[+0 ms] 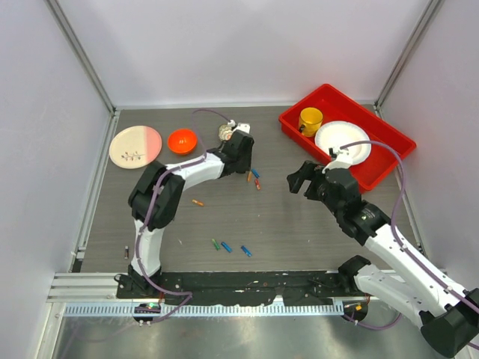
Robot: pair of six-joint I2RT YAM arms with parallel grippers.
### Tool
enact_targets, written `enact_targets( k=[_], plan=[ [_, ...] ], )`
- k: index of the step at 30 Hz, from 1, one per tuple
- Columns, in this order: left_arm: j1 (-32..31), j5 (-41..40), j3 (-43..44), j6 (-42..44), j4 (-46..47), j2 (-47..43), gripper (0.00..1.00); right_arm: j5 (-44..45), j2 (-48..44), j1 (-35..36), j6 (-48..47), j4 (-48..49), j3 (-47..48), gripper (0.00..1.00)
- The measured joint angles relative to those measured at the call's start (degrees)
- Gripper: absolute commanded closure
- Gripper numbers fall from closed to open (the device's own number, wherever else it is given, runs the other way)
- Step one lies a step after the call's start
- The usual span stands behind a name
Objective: Load the batteries into the remote control
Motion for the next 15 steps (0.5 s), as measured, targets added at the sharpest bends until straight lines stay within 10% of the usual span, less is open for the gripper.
enact_targets(
  k=[15],
  plan=[
    [-2.21,14.97,-36.06,-8.46,26.12,-46.16,1.00,-6.32,-0.31,-0.02,1.62,3.78,2.25,0.02]
  ],
)
